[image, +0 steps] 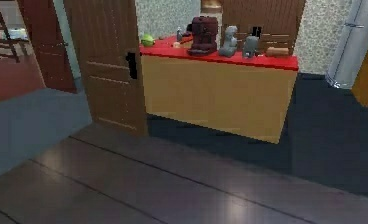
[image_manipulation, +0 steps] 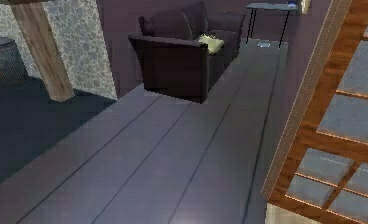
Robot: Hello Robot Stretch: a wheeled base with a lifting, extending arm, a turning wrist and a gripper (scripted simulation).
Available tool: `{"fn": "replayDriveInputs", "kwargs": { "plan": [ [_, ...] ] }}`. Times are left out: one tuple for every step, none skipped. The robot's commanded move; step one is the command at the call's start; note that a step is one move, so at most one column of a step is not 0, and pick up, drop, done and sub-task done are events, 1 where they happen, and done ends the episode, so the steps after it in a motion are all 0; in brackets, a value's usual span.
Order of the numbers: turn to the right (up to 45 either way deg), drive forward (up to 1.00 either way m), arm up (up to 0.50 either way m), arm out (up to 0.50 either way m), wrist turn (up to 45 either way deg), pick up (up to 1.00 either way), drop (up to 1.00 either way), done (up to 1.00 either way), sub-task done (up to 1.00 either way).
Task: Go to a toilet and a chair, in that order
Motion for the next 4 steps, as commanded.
{"fn": "replayDriveInputs", "kwargs": {
  "plan": [
    [0.0, 0.1, 0.0, 0.0, 0.0, 0.0, 0.0, 0.0, 0.0],
    [-18.0, 0.0, 0.0, 0.0, 0.0, 0.0, 0.0, 0.0, 0.0],
    [0.0, 0.3, 0.0, 0.0, 0.0, 0.0, 0.0, 0.0, 0.0],
    [-24.0, 0.0, 0.0, 0.0, 0.0, 0.0, 0.0, 0.0, 0.0]
  ]
}}
